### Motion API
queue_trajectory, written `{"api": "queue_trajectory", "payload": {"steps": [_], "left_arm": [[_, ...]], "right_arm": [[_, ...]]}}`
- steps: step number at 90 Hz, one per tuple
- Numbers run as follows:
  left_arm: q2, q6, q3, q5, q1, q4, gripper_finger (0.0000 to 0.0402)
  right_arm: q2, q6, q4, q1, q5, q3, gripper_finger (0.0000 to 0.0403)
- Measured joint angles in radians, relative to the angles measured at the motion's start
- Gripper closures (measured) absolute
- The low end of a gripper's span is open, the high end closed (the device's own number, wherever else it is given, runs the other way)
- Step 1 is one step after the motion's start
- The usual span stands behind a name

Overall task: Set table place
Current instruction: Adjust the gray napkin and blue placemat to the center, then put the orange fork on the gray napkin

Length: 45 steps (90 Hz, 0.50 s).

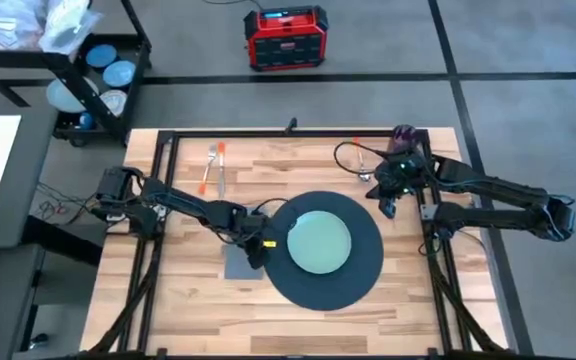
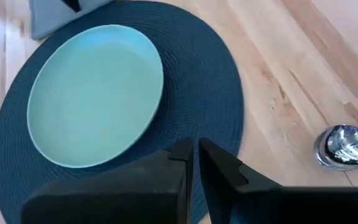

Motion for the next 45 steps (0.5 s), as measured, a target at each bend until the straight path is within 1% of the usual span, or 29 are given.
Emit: {"api": "queue_trajectory", "payload": {"steps": [5, 11, 17, 22, 26, 30, 35, 45], "left_arm": [[-0.025, 0.036, 0.011, -0.04, 0.014, -0.066, 0.0401], [-0.066, 0.078, 0.041, -0.133, 0.036, -0.172, 0.0401], [-0.114, 0.124, 0.085, -0.244, 0.061, -0.277, 0.0401], [-0.153, 0.159, 0.114, -0.36, 0.077, -0.373, 0.0401], [-0.184, 0.177, 0.127, -0.457, 0.091, -0.459, 0.0401], [-0.213, 0.187, 0.13, -0.524, 0.11, -0.537, 0.0401], [-0.247, 0.189, 0.122, -0.558, 0.148, -0.597, 0.0401], [-0.3, 0.194, 0.071, -0.574, 0.235, -0.642, 0.0393]], "right_arm": [[0.0, -0.017, 0.001, 0.009, 0.0, 0.0, 0.0387], [0.0, -0.022, -0.001, 0.02, 0.0, 0.0, 0.0387], [0.0, -0.02, 0.001, 0.025, -0.001, 0.0, 0.0387], [0.0, -0.019, -0.001, 0.025, 0.0, 0.0, 0.0387], [0.0, -0.022, 0.001, 0.025, 0.0, 0.0, 0.0387], [0.0, -0.026, -0.001, 0.024, 0.0, 0.0, 0.0387], [0.0, -0.034, 0.001, 0.025, 0.0, 0.0, 0.0387], [0.002, -0.053, 0.0, 0.024, 0.0, 0.0, 0.0387]]}}
